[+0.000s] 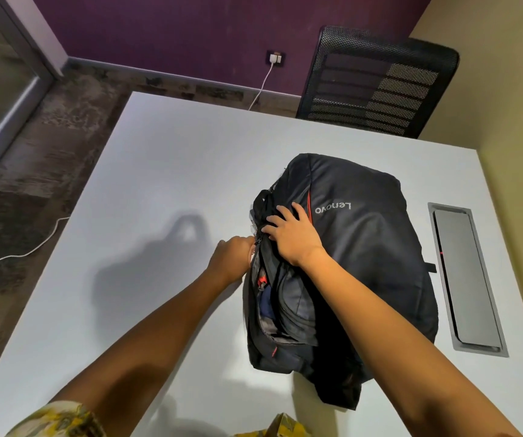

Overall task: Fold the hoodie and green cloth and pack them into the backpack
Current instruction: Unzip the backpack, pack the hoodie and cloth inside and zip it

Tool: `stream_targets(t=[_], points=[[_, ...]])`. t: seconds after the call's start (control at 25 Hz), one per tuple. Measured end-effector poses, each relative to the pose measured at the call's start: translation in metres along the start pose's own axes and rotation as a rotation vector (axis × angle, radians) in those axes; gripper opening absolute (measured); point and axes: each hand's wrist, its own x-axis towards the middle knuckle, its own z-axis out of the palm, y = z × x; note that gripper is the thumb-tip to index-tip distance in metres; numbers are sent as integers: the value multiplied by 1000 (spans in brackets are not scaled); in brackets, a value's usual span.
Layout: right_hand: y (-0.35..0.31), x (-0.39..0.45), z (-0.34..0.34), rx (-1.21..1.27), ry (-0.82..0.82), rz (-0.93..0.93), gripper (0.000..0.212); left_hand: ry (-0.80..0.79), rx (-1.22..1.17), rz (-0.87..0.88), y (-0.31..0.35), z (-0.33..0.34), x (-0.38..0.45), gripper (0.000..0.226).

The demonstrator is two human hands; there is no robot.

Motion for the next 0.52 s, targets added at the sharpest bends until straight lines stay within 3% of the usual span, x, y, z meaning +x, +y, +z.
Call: stream_targets(t=[0.36,0.52], points=[[-3,6,17,-45,7,36,47,127,-75,-1,17,6,-43,27],[-3,11,18,-14,-3,46,45,92,-54,-54,20,13,-55,25]])
